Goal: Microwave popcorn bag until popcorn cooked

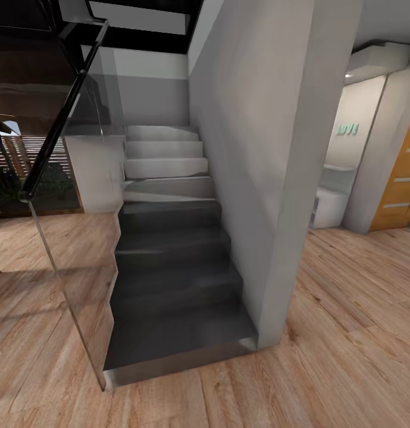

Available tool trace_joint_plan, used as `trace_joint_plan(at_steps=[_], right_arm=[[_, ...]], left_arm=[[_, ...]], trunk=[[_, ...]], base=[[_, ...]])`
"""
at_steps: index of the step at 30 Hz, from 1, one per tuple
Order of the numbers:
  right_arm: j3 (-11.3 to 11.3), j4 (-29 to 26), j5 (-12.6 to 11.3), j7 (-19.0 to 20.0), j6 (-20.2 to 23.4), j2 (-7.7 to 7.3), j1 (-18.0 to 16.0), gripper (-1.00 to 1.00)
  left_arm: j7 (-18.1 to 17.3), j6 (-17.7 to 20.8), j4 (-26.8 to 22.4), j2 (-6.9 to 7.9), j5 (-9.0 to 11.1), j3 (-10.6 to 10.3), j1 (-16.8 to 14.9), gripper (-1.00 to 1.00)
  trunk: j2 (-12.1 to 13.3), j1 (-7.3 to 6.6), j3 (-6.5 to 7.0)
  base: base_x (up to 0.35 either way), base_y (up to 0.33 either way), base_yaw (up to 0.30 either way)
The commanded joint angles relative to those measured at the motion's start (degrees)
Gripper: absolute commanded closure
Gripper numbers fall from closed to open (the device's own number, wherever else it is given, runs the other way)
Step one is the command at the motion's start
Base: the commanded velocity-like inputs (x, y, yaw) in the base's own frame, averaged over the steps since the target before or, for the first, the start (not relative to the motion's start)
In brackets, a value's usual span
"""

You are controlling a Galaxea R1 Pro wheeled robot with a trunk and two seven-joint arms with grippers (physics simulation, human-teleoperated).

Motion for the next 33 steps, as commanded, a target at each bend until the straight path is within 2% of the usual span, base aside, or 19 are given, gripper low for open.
trace_joint_plan(at_steps=[1, 4, 7, 19, 33], right_arm=[[-0.3, 0.0, -0.3, -0.3, -0.2, 0.28, -0.1, -1.0], [0.0, 0.0, 0.2, -0.5, -0.2, 0.17, -0.1, -1.0], [0.3, 0.0, 0.7, 0.2, -0.3, 0.1, -0.1, -1.0], [0.3, 0.0, 0.7, 0.3, -0.2, 0.09, -0.1, -1.0], [-0.2, 0.0, 0.4, -0.5, -0.7, 0.17, -0.1, -1.0]], left_arm=[[-0.3, -0.3, -0.3, -0.33, 0.3, 0.3, 0.2, -1.0], [-0.4, -0.9, -1.3, -1.3, 0.7, 0.7, 0.2, -1.0], [-0.3, -1.1, -1.8, -1.52, 0.3, 0.7, 0.2, -1.0], [-0.3, -1.1, -1.9, -1.67, 0.6, 0.7, 0.2, -1.0], [-0.3, -1.2, -1.9, -1.67, 0.7, 0.8, 0.2, -1.0]], trunk=[[0.0, 0.0, -0.03], [0.0, 0.0, -0.03], [0.0, 0.0, -0.03], [0.0, 0.0, -0.03], [0.0, 0.0, -0.03]], base=[[0.0, 0.0, 0.0], [0.0, 0.0, 0.0], [0.0, 0.0, 0.0], [0.0, 0.0, 0.006], [0.0, 0.0, 0.251]])
